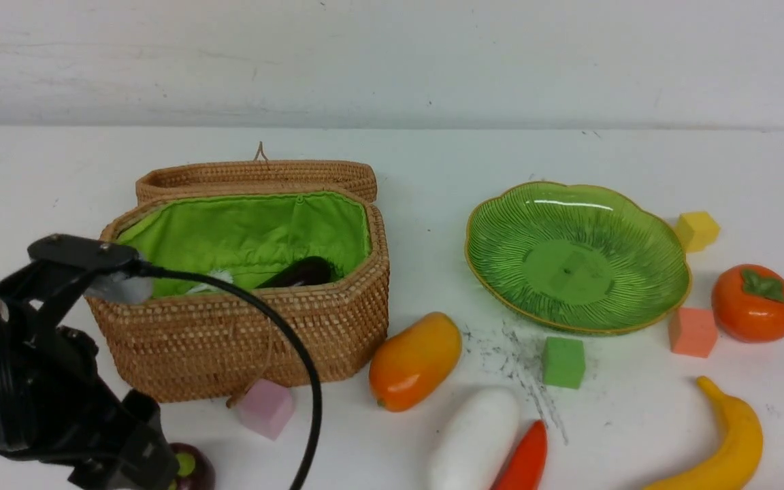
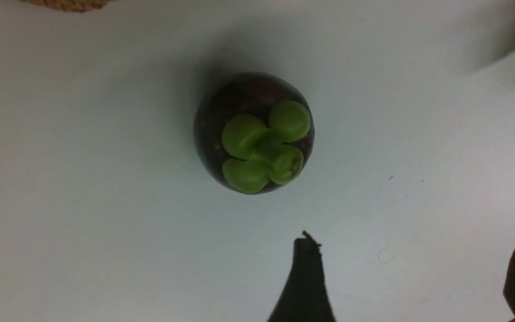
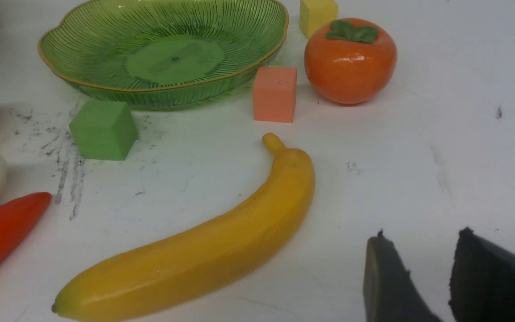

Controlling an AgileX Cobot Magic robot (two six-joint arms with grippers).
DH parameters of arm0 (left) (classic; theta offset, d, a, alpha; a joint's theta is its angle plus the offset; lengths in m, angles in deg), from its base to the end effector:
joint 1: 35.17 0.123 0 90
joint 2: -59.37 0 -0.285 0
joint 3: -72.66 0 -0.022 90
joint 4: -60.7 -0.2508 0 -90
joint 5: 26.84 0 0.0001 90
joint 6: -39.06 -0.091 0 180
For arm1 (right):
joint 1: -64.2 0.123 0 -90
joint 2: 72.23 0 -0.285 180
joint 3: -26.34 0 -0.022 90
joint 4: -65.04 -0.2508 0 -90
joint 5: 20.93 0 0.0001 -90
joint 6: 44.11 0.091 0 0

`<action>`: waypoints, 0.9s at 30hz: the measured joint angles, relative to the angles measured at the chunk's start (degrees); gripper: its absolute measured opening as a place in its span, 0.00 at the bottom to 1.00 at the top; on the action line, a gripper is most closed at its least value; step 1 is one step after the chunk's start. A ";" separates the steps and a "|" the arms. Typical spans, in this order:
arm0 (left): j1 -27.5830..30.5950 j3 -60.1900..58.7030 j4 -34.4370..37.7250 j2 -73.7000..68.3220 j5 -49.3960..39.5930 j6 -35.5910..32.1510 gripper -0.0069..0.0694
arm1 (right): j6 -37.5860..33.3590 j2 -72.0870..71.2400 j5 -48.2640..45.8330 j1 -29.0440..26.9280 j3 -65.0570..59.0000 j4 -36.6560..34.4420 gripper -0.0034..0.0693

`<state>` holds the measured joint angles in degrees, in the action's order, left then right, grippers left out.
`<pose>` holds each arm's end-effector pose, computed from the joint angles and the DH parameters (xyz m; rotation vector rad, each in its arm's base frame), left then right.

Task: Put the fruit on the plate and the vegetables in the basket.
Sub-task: Grab a mangosteen with your left arm and put it on the plate on the right

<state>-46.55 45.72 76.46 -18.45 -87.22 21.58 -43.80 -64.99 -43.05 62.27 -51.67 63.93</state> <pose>0.2036 -0.0629 0.2739 0.5640 2.7940 -0.3476 0.0522 -0.0011 0.1744 0.0484 1.8733 -0.0003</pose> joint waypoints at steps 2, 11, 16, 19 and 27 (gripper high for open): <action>0.00 -0.45 -0.47 -0.96 0.84 0.00 0.82 | 0.00 0.00 0.00 0.00 0.00 0.00 0.38; 0.00 -0.72 -2.24 -6.77 9.53 -0.18 0.90 | 0.00 0.00 0.00 0.00 0.00 0.00 0.38; 0.00 -0.72 -2.91 -11.94 10.09 -0.18 0.90 | 0.00 0.00 0.00 0.00 0.00 0.00 0.38; 0.00 -0.72 -4.09 -14.54 12.12 0.83 0.90 | 0.00 0.00 0.00 0.00 0.00 0.00 0.38; 0.00 -0.86 -2.43 -18.50 14.34 1.30 0.90 | 0.00 0.00 0.00 0.00 0.00 0.00 0.38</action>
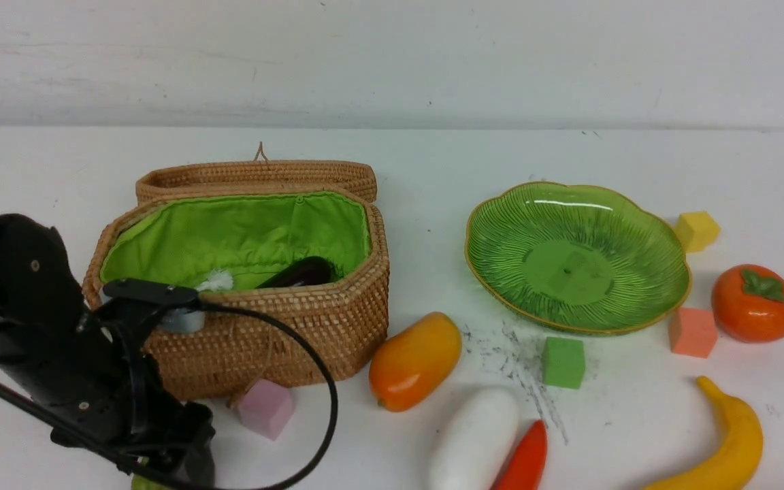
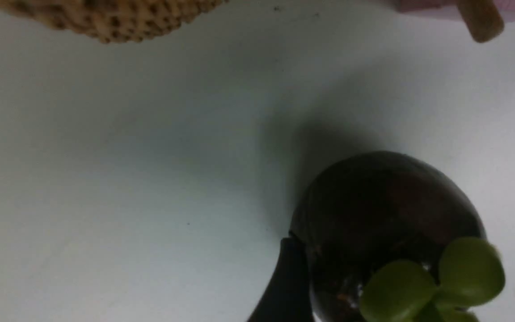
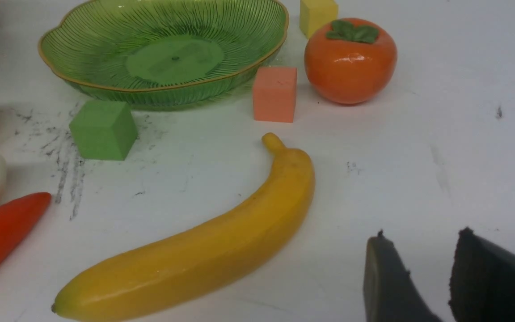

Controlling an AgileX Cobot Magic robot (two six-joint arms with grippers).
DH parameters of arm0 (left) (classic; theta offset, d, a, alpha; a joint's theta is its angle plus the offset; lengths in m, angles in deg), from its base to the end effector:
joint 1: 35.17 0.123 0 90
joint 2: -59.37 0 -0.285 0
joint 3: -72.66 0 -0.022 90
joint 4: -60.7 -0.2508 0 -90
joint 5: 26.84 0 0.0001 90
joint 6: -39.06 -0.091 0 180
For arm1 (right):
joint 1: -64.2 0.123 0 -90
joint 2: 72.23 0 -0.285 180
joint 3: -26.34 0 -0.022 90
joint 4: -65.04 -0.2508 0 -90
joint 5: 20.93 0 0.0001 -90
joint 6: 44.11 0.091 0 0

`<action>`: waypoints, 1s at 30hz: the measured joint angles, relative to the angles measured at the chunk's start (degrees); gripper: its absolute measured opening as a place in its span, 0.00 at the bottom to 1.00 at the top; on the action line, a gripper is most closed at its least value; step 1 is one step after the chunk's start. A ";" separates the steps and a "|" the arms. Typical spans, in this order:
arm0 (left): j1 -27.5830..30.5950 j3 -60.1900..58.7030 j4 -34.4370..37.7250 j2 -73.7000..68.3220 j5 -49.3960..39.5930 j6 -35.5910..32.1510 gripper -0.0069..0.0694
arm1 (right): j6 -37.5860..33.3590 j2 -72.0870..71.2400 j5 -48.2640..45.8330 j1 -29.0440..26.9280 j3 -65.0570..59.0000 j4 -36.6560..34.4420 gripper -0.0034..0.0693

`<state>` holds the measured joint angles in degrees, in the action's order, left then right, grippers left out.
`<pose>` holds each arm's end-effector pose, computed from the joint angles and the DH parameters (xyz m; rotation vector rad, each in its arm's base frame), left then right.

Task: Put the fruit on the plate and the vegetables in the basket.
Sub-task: Grab a mangosteen with your left arm and put it on the plate on the right

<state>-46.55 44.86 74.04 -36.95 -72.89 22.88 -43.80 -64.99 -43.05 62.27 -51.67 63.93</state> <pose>0.2595 -0.0677 0.1956 0.4900 2.9116 -0.2576 0.0522 -0.0011 0.1744 0.0484 1.8733 -0.0003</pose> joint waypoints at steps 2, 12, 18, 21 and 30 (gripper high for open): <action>0.00 -0.82 0.12 -1.12 0.81 0.00 0.90 | 0.00 0.00 0.00 0.00 0.00 0.00 0.38; 0.00 -3.83 2.59 -3.06 3.92 -0.05 0.86 | 0.00 0.00 0.00 0.00 0.00 0.00 0.38; 0.00 -3.83 3.27 -3.06 4.77 -0.05 0.82 | 0.00 0.00 0.00 0.00 0.00 0.00 0.38; 0.00 -3.88 3.71 -3.06 4.77 -0.10 0.82 | 0.00 0.00 0.00 0.00 0.00 0.00 0.38; 0.00 -1.69 6.69 -3.00 -0.18 -3.37 0.82 | 0.00 0.00 0.00 0.00 0.00 0.00 0.38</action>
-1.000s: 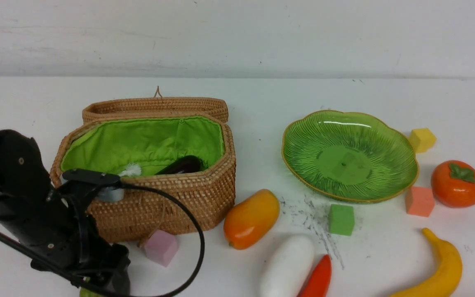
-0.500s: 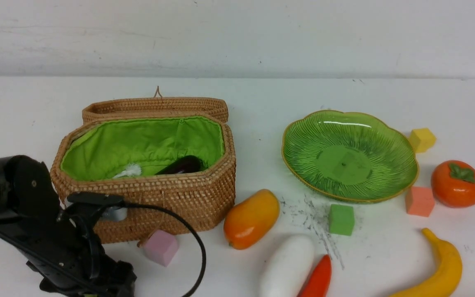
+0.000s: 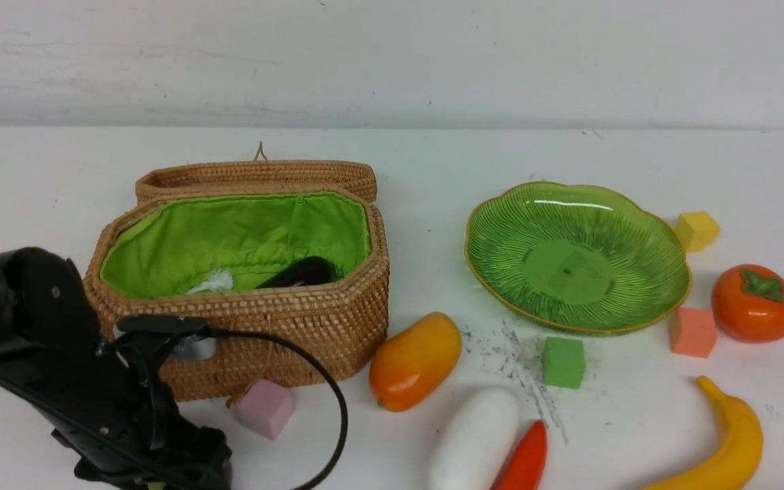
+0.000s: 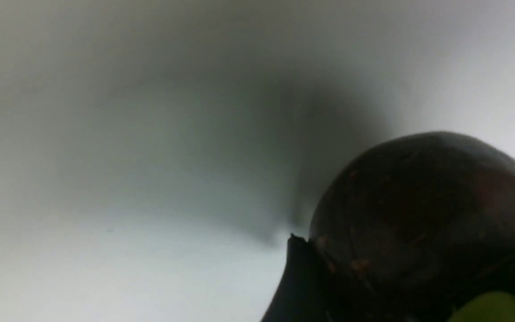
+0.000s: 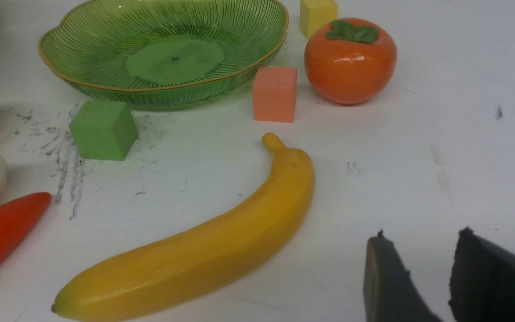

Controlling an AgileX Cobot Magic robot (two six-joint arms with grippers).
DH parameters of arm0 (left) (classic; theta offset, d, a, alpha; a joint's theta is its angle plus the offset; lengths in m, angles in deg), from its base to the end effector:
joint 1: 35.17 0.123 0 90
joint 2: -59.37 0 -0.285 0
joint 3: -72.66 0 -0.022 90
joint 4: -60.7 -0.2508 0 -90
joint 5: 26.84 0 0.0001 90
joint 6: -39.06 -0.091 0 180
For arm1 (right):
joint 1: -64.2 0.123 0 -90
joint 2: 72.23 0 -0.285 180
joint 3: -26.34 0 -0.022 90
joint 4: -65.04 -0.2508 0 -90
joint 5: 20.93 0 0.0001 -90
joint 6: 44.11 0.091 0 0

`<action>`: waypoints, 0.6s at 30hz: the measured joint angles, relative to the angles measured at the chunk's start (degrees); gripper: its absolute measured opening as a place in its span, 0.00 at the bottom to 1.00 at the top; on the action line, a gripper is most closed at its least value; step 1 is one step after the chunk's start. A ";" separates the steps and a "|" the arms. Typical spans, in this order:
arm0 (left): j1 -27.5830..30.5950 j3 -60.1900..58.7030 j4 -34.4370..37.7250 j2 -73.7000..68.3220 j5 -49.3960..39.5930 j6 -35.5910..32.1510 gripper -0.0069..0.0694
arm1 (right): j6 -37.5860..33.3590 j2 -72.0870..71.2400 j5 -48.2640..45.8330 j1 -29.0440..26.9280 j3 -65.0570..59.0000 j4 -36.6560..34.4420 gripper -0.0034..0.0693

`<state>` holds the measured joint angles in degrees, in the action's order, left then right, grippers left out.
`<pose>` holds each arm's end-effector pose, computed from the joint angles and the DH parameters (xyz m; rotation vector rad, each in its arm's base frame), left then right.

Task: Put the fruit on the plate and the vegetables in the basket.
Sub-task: Grab a mangosteen with your left arm and put it on the plate on the right

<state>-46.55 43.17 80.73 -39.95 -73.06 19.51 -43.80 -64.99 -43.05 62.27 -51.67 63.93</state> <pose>0.2560 -0.0745 0.1766 0.4615 2.9774 -0.3872 0.0522 -0.0011 0.1744 0.0484 1.8733 -0.0003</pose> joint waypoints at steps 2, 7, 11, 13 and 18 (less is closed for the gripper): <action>0.00 1.87 1.48 0.00 -3.49 -2.21 0.82 | 0.00 0.00 0.00 0.00 0.00 0.00 0.38; 0.00 7.67 8.98 0.00 -13.44 -6.65 0.82 | 0.00 0.00 0.00 0.00 0.00 0.00 0.38; 0.00 12.18 15.45 0.00 -20.23 -11.15 0.82 | 0.00 0.00 0.00 0.00 0.00 0.00 0.38; -0.07 14.95 18.86 0.00 -21.81 -13.68 0.82 | 0.00 0.00 0.00 0.00 0.00 0.00 0.38; -3.64 22.46 20.43 0.07 -22.18 -15.44 0.82 | 0.00 0.00 0.00 0.00 0.00 0.00 0.38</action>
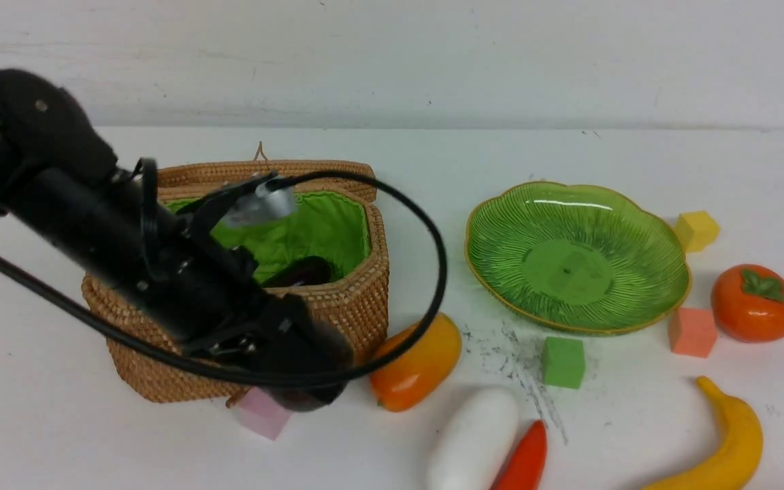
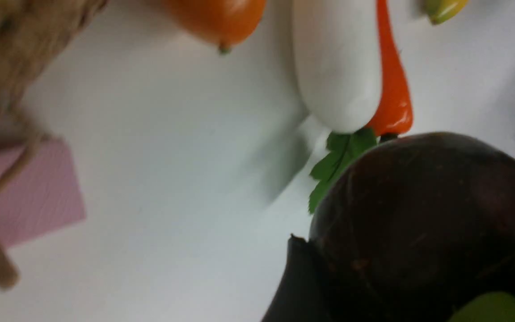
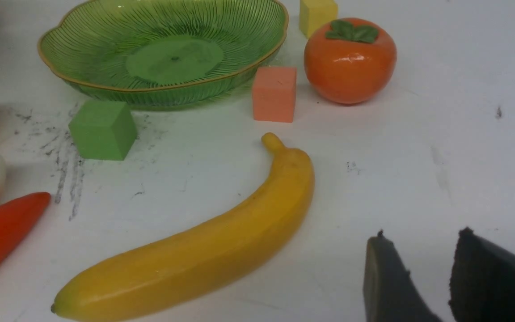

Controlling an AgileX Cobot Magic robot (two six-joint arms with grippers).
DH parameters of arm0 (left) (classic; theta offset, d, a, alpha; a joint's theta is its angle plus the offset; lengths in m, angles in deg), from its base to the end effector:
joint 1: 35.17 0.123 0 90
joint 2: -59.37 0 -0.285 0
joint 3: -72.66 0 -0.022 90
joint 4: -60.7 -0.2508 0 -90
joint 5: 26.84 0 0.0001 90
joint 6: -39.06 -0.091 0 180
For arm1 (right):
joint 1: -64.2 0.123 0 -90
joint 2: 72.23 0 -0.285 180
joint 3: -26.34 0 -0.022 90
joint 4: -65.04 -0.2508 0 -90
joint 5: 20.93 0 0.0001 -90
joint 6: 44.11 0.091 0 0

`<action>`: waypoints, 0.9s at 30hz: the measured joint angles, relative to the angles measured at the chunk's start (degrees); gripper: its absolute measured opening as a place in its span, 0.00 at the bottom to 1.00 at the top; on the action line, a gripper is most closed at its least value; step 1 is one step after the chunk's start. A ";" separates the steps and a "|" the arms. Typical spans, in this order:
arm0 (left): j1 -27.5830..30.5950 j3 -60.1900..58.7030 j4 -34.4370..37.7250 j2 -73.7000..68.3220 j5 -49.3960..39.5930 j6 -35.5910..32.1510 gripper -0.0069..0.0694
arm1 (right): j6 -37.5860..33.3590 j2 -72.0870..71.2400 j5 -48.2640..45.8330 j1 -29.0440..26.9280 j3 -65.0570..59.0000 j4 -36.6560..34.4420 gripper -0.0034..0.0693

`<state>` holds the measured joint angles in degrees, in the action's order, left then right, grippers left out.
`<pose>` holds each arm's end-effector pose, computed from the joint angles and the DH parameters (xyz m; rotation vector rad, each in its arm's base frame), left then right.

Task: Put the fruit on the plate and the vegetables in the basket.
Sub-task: Grab a mangosteen with your left arm and put it on the plate on the right

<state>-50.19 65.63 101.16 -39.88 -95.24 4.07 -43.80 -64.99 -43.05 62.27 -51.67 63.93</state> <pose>0.2820 -0.1325 0.2839 0.8707 2.6519 -0.9301 0.0522 -0.0011 0.1744 0.0484 1.8733 -0.0003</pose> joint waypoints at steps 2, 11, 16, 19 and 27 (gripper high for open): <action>-2.97 3.26 -0.84 0.00 -0.39 -0.11 0.82 | 0.00 0.00 0.00 0.00 0.00 0.00 0.38; -15.40 19.34 -9.13 -2.14 12.75 2.09 0.82 | 0.00 0.00 0.00 0.00 0.00 0.00 0.38; -18.68 29.02 -12.05 -10.30 18.78 5.69 0.82 | 0.00 0.00 0.00 0.00 0.00 0.00 0.38; -20.21 35.70 -15.44 -17.44 18.78 8.84 0.82 | 0.00 0.00 0.00 0.00 0.00 0.00 0.38; -22.71 50.57 -20.60 -34.29 22.50 14.82 0.82 | 0.00 0.00 0.00 0.00 0.00 0.00 0.38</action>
<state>-72.91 116.20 80.56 -74.17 -72.74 18.89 -43.80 -64.99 -43.05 62.27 -51.67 63.93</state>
